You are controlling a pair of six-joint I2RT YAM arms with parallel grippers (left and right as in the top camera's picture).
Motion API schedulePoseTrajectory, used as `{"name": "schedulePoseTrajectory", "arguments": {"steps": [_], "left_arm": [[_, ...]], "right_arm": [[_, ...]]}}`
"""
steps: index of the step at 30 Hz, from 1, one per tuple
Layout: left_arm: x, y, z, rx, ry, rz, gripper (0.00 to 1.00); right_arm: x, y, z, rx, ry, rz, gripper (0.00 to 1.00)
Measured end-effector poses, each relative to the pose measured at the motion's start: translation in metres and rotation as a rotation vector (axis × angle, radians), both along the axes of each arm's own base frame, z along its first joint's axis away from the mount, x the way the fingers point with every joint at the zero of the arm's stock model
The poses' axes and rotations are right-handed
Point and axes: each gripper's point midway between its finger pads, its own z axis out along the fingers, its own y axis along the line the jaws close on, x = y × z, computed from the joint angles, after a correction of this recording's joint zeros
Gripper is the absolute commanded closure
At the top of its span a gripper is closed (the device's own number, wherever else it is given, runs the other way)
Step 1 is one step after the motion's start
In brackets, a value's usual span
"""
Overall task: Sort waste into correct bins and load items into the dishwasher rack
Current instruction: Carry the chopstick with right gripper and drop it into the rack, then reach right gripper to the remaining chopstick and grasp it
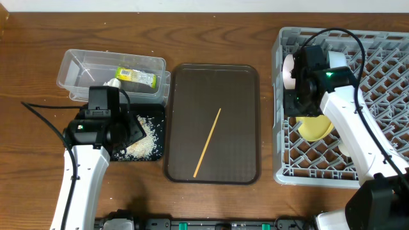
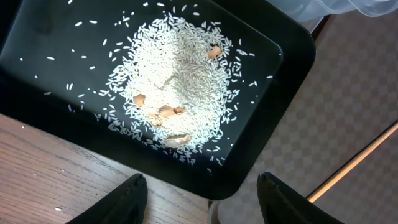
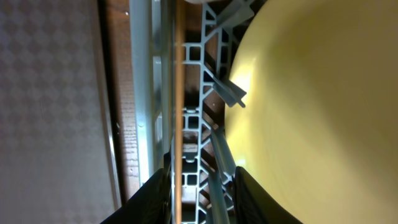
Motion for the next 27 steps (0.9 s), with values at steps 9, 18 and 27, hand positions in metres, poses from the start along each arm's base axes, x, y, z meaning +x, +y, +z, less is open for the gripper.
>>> {"name": "schedulePoseTrajectory", "arguments": {"steps": [9, 18, 27], "left_arm": [[0.0, 0.0, 0.0, 0.0, 0.0, 0.0, 0.4], [0.0, 0.0, 0.0, 0.0, 0.0, 0.0, 0.4], [0.0, 0.0, 0.0, 0.0, 0.0, 0.0, 0.4]], "right_arm": [[0.025, 0.039, 0.01, 0.18, -0.099, 0.058, 0.64], [0.022, 0.146, 0.031, 0.34, -0.205, 0.316, 0.55], [-0.02, 0.218, -0.018, 0.311, -0.057, 0.396, 0.53]]}}
